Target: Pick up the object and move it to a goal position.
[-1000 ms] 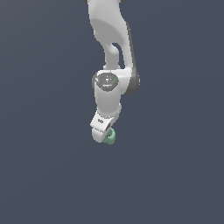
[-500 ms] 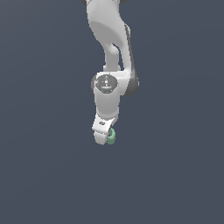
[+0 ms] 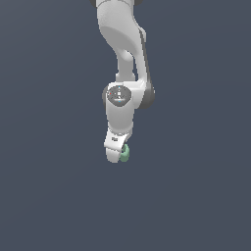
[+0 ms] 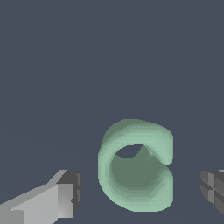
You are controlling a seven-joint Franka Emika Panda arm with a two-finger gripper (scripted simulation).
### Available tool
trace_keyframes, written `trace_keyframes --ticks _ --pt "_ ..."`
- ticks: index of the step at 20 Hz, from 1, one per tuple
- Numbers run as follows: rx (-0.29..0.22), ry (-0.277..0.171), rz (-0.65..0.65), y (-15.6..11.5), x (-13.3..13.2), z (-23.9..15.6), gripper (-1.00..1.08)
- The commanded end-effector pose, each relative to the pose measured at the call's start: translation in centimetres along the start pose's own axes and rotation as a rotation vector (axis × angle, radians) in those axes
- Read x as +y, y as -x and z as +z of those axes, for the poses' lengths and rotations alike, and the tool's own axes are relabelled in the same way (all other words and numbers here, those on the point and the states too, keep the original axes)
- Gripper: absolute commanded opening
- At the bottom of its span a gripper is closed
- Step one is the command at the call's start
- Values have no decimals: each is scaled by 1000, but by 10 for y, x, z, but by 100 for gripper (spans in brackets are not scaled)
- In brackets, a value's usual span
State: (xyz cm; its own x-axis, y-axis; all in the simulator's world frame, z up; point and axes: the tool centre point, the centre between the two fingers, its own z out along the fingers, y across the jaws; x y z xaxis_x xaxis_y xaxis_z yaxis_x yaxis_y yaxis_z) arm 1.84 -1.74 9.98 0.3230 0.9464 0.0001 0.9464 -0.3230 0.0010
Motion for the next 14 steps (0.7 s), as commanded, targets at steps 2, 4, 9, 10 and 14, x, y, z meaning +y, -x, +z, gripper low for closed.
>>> trace_keyframes --ticks 2,4,9,10,14 --pt "0 -1 -1 0 -1 14 100" --pt "0 -1 -3 0 -1 25 100" --pt "0 -1 -4 0 -1 43 100" --pt "0 -1 -4 0 -1 44 100" --pt "0 -1 -4 0 0 45 -100"
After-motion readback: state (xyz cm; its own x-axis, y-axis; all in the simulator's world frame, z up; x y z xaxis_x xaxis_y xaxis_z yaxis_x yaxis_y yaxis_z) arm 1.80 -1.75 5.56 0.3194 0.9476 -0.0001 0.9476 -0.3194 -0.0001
